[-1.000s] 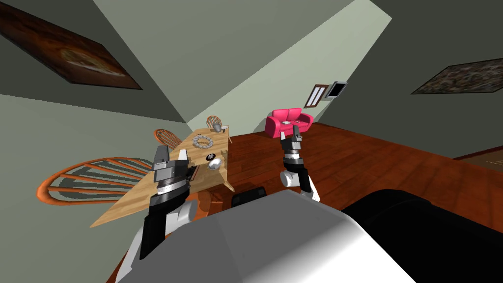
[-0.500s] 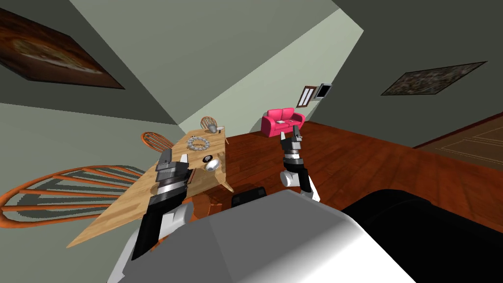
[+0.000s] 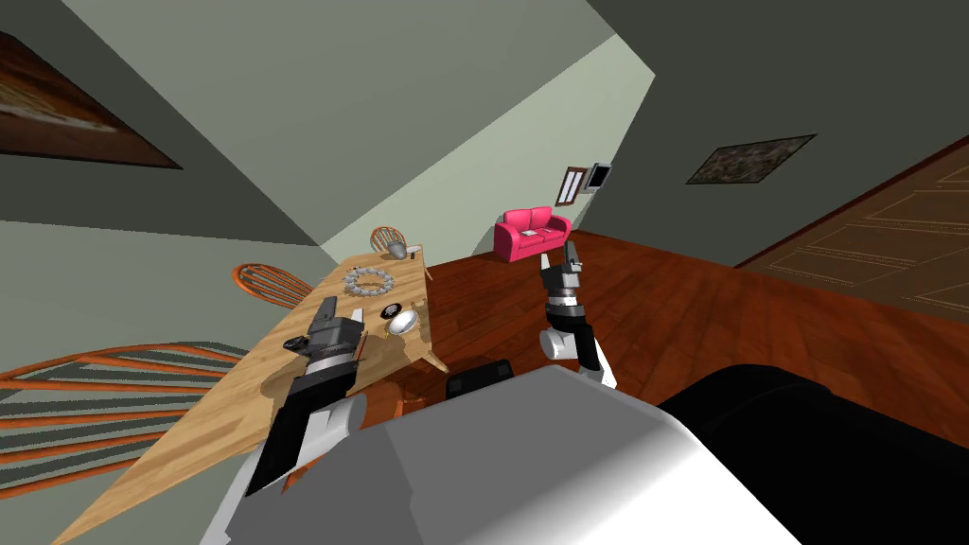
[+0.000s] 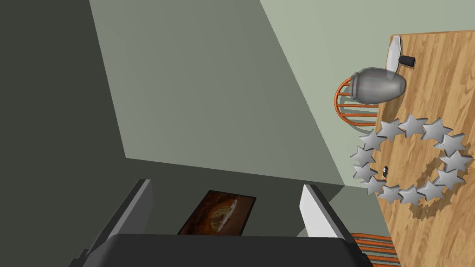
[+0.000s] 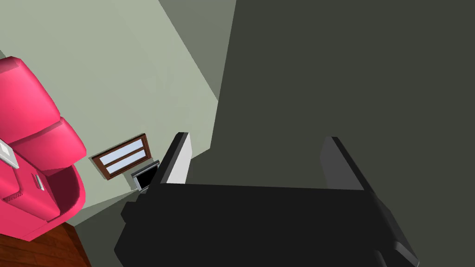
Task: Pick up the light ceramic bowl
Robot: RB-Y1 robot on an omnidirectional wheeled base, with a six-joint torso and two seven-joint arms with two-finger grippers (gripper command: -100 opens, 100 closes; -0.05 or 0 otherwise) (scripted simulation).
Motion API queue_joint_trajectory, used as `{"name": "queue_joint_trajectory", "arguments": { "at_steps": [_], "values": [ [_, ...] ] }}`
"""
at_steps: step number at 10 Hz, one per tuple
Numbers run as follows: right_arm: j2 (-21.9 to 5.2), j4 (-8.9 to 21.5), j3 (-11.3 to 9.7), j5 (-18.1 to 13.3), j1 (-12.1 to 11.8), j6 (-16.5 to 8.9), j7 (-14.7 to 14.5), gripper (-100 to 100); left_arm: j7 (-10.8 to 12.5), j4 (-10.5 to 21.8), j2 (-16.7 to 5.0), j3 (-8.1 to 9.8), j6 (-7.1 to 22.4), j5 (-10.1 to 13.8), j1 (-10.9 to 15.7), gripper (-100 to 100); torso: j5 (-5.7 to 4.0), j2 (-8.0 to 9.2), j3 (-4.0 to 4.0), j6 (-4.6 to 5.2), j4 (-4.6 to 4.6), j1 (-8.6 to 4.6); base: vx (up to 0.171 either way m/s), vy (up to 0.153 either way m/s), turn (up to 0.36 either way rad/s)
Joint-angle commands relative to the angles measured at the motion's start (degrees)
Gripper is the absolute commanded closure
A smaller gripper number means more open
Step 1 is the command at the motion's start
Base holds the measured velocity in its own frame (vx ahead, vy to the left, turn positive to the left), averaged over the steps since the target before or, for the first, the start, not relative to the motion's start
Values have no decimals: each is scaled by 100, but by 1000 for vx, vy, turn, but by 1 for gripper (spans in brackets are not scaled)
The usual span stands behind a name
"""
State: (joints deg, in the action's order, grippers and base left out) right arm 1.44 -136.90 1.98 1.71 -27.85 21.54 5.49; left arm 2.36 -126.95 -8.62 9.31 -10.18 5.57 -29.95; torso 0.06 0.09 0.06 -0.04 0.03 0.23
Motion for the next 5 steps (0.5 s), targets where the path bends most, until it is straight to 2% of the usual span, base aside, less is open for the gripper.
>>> {"name": "queue_joint_trajectory", "arguments": {
  "at_steps": [1,2,5],
  "values": [
    [0,0,0,0,0,0,0,0,120,139,-74,147,286,162,-59,-100,0,0,0,0,0,0,-31,28,-145],
    [0,0,0,0,1,0,0,0,120,139,-74,147,337,162,-59,-100,-1,-2,-1,3,-1,-3,-22,24,-117],
    [0,0,0,0,0,0,0,0,269,372,-148,349,805,417,-145,-100,-2,-8,-4,0,-1,-7,-21,25,-188]
  ]
}}
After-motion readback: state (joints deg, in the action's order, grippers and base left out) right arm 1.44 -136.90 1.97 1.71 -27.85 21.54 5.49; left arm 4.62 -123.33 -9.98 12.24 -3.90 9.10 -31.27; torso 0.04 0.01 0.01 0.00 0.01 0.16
